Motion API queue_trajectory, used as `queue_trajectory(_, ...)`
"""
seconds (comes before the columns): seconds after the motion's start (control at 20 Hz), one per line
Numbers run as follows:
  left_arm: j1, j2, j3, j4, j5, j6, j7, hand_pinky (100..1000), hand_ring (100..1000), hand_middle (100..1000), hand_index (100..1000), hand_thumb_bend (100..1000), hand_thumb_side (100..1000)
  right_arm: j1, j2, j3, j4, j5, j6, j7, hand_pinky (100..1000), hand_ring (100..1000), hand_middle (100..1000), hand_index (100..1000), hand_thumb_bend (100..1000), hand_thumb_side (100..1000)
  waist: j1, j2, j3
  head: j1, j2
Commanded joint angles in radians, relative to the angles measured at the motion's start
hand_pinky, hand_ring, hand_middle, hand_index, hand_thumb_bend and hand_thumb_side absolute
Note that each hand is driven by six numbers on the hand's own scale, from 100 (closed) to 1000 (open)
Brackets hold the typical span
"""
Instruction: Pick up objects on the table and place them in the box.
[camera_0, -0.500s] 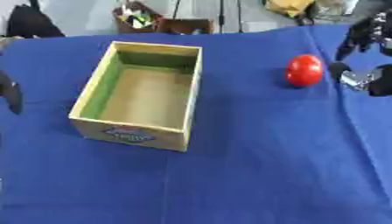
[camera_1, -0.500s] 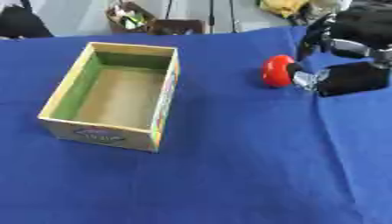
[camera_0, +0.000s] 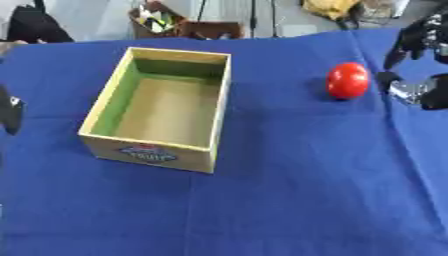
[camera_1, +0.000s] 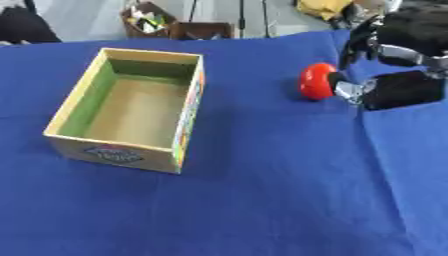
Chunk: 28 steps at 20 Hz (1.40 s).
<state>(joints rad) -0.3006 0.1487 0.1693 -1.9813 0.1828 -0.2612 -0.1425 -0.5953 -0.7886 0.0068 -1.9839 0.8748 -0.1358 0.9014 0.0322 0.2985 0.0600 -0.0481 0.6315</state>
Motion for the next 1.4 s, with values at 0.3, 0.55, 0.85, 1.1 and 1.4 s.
queue_trajectory(0.3, -0.011, 0.013, -0.005, -0.019, 0.002, -0.003, -0.002, 100, 233, 346, 684, 100, 730, -0.016, -0.021, -0.009, -0.016, -0.009, 0.000, -0.010, 664, 782, 787, 854, 100, 1000, -0.004, -0.019, 0.000, -0.005, -0.006)
queue_trajectory(0.55, -0.009, 0.013, -0.005, -0.019, 0.002, -0.002, -0.001, 100, 241, 349, 684, 100, 731, -0.035, -0.045, 0.003, -0.016, -0.044, -0.007, -0.016, 810, 936, 937, 989, 338, 885, -0.006, -0.017, 0.002, -0.028, 0.002)
queue_trajectory(0.85, -0.007, 0.014, -0.009, -0.019, 0.004, 0.000, -0.005, 100, 243, 349, 684, 100, 730, -0.090, -0.077, 0.034, 0.075, -0.059, 0.036, 0.002, 763, 919, 957, 1000, 477, 744, -0.007, -0.019, 0.008, -0.044, 0.002)
queue_trajectory(1.1, -0.004, 0.014, -0.011, -0.019, 0.006, 0.002, -0.009, 100, 243, 350, 684, 100, 730, -0.158, -0.073, 0.097, 0.240, -0.067, 0.040, 0.005, 732, 898, 975, 1000, 524, 629, -0.006, -0.022, 0.014, -0.055, 0.004)
queue_trajectory(1.4, -0.002, 0.015, -0.015, -0.019, 0.009, 0.006, -0.014, 100, 243, 349, 684, 100, 731, -0.252, -0.045, 0.138, 0.415, -0.072, 0.023, -0.007, 732, 900, 984, 1000, 515, 594, -0.008, -0.023, 0.018, -0.060, 0.006)
